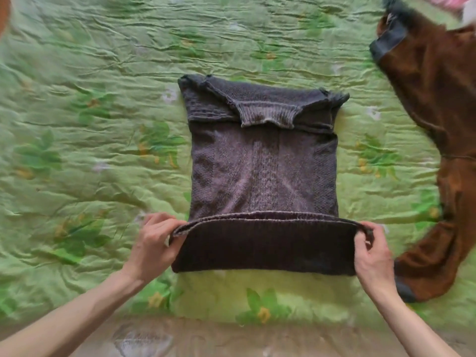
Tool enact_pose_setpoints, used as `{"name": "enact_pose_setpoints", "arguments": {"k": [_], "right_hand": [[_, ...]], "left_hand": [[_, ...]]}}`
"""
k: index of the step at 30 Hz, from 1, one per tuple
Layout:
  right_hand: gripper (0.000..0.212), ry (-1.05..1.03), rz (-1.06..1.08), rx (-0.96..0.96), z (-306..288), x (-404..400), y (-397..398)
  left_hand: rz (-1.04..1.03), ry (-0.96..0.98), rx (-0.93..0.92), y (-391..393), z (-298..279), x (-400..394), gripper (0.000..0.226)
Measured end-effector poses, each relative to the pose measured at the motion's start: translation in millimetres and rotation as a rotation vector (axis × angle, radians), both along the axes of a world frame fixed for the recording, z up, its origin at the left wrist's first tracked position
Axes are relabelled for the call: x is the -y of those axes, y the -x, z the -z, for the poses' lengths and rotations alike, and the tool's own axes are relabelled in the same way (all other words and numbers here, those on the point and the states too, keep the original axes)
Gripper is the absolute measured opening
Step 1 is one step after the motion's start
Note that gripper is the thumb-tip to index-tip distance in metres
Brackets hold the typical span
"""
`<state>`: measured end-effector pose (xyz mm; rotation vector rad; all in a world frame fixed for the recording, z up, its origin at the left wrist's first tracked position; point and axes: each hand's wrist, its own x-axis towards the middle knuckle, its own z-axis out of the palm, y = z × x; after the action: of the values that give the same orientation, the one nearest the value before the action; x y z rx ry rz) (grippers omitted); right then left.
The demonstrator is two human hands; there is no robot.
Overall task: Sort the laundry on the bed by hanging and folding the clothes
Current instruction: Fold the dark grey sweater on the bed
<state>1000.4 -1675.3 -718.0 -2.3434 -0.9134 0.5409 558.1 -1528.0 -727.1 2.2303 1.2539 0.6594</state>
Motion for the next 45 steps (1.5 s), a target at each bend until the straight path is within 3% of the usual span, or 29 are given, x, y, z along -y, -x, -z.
{"name": "enact_pose_setpoints", "arguments": {"k": [8, 12, 17, 27, 30, 32, 34, 36, 39, 41, 45], "right_hand": [[0.022, -0.195, 0.083, 0.107, 11.3, -115.1, -28.9], [0.024, -0.220, 0.111, 0.156, 11.2, -157.3, -40.4], [0.028, -0.076, 0.070, 0.195, 14.3, -200.6, -58.9], [0.035, 0.144, 0.045, 0.188, 53.9, -240.5, -70.8], [0.034, 0.112, 0.066, 0.201, 60.2, -240.5, -70.0], [0.040, 0.038, 0.011, 0.300, 59.6, -235.0, -67.6], [0.047, -0.055, -0.154, 0.490, 57.1, -227.3, -62.1], [0.049, -0.114, -0.420, 0.558, 58.2, -217.5, -57.3], [0.061, 0.052, -0.652, 0.451, 67.4, -202.2, -47.7], [0.068, 0.190, -0.621, 0.427, 74.2, -195.2, -42.9], [0.069, 0.215, -0.605, 0.521, 78.7, -196.6, -38.6]], "left_hand": [[-0.383, 0.387, 0.294, -44.5, 10.8, -87.4, 0.007], [-0.509, 0.399, 0.414, -67.0, 5.3, -120.0, 0.015], [-0.554, 0.401, 0.450, -84.1, 9.8, -162.0, 0.022], [-0.618, 0.406, 0.253, -97.3, 47.9, -214.3, 0.034], [-0.688, 0.385, 0.157, -102.9, 51.7, -213.6, 0.025], [-0.723, 0.256, 0.021, -107.6, 48.4, -207.2, 0.032], [-0.597, 0.000, -0.108, -112.7, 41.9, -199.9, 0.046], [-0.314, -0.166, -0.175, -117.9, 41.4, -192.0, 0.049], [-0.071, -0.119, -0.273, -122.3, 55.6, -181.0, 0.059], [-0.061, -0.061, -0.371, -119.2, 67.1, -177.0, 0.064], [-0.044, -0.082, -0.480, -116.2, 74.6, -175.6, 0.067]]}}
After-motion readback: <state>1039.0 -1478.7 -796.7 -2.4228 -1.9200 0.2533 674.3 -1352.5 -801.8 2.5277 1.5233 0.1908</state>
